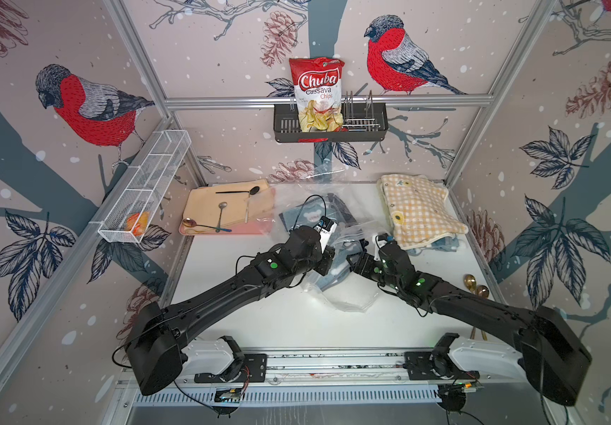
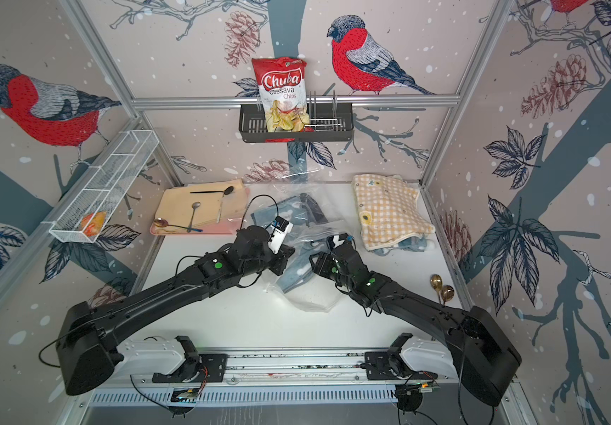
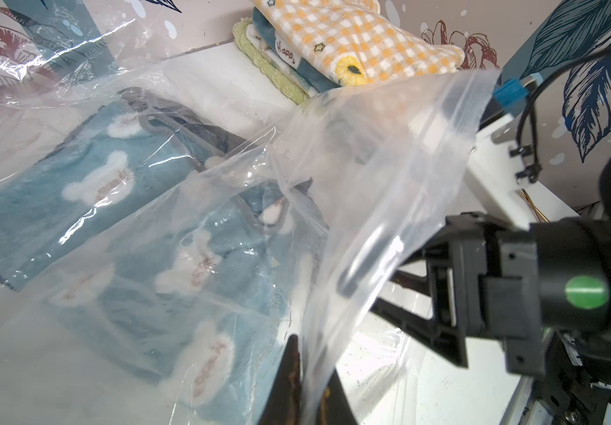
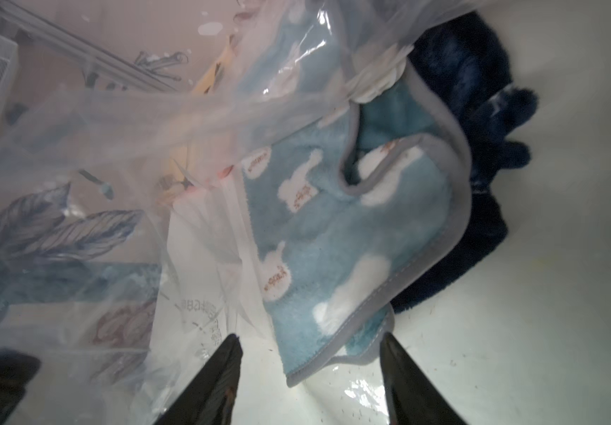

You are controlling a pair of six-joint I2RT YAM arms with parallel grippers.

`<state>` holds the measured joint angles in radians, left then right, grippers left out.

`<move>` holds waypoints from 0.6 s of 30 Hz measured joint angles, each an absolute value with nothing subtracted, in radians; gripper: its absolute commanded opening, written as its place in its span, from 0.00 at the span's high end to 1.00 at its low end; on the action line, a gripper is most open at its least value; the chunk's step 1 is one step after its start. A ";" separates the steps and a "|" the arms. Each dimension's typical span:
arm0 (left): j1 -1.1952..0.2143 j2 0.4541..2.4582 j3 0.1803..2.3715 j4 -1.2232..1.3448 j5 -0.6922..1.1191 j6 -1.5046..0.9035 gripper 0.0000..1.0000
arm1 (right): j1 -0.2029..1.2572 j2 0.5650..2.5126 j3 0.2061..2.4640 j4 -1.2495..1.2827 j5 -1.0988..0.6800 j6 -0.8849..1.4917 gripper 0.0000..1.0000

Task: Take the blanket out of the vacuum bag
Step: Take out the blanket from the vacuum bag.

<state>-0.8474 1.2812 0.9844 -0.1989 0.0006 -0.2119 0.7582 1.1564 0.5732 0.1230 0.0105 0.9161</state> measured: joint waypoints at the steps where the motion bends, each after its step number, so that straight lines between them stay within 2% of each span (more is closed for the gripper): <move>1: -0.847 1.281 0.984 -0.199 0.001 -0.212 0.91 | 0.753 1.138 0.571 0.109 0.034 0.924 0.38; 8: -0.847 1.282 0.984 -0.199 0.000 -0.212 0.91 | 0.801 1.103 0.501 0.088 0.134 1.031 0.38; 13: -0.847 1.287 0.984 -0.199 0.008 -0.212 0.91 | 0.928 1.166 0.481 0.141 0.157 1.122 0.37; 18: -0.850 1.291 0.984 -0.199 0.022 -0.212 0.90 | 0.955 1.231 0.424 0.240 0.170 1.235 0.35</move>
